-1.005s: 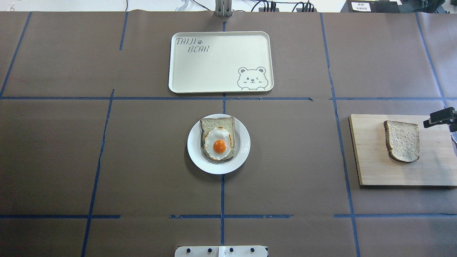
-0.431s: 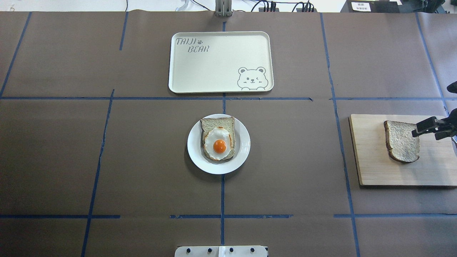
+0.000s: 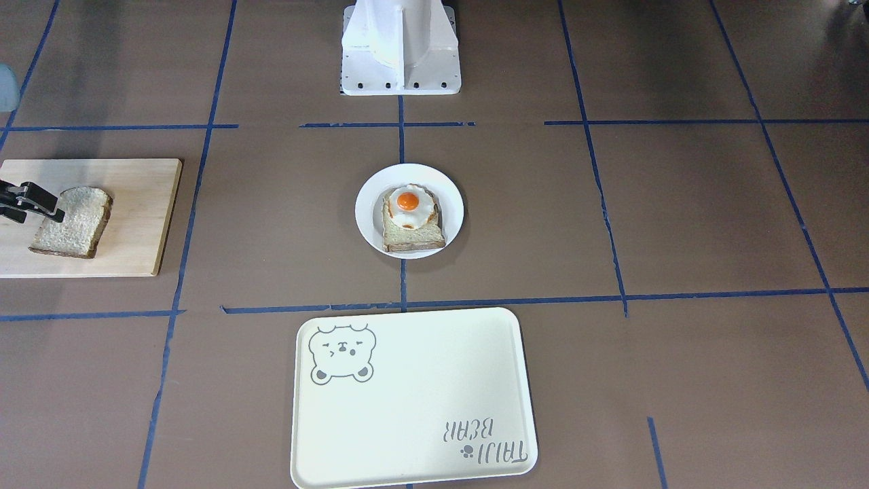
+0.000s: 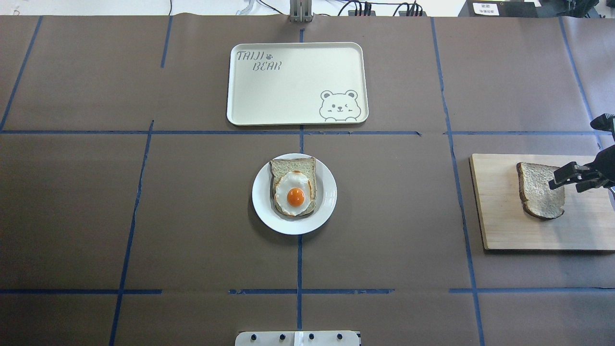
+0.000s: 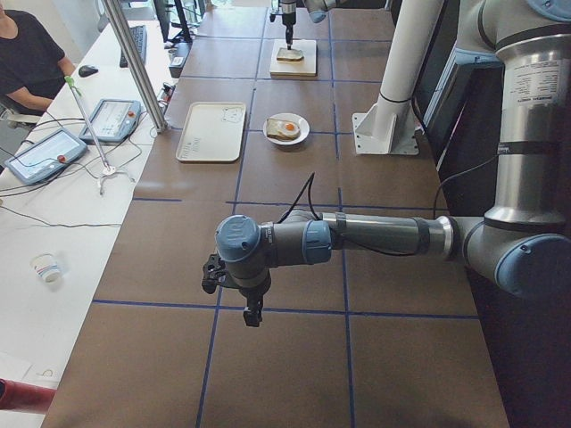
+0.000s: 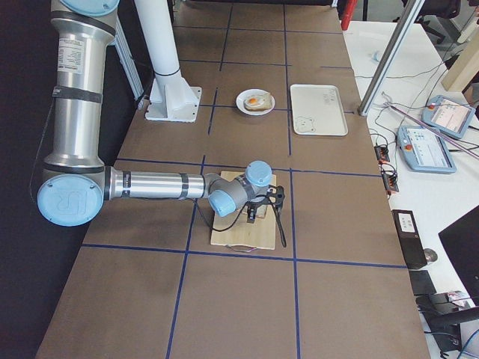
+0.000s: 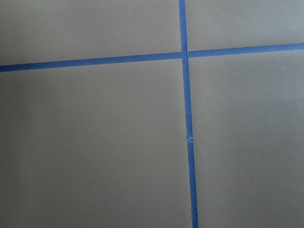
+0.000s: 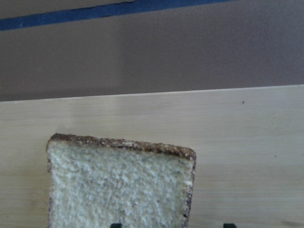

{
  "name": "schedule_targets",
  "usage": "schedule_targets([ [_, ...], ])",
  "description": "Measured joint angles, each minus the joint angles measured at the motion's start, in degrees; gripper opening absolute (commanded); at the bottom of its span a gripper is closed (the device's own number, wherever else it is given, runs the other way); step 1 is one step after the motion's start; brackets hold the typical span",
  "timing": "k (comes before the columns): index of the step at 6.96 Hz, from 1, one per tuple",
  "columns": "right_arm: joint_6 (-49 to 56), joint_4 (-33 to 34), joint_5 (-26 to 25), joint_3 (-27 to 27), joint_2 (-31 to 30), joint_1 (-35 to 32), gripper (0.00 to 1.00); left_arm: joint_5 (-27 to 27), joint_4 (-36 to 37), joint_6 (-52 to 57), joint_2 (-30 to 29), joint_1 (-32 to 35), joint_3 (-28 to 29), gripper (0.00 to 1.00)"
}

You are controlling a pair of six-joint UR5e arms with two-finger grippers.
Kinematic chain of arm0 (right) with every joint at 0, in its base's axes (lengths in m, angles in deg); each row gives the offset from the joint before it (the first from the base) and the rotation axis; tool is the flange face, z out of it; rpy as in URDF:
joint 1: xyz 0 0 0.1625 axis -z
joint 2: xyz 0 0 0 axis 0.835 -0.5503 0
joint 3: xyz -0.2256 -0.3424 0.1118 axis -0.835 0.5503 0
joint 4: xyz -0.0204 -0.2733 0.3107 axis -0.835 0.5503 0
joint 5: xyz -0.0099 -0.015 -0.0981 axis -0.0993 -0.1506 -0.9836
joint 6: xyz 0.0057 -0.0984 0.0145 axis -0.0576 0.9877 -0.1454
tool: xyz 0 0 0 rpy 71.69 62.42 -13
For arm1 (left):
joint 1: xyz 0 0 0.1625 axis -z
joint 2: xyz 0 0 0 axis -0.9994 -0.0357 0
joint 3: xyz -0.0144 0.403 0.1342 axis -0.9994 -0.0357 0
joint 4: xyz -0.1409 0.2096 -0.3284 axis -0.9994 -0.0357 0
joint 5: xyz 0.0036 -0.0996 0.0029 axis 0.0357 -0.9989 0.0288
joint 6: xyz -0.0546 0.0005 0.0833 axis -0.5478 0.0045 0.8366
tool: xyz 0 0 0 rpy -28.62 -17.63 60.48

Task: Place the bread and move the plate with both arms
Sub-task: 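Reach the right gripper down to the bread slice on the cutting board and grasp it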

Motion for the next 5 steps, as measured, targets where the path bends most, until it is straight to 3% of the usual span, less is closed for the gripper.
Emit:
schedule_targets([
  [5,0.03,0.0,-0.42,1.68,0.96,0.51,0.72,0.0,0.0,0.0,-0.41,0.01,-0.05,1.0],
])
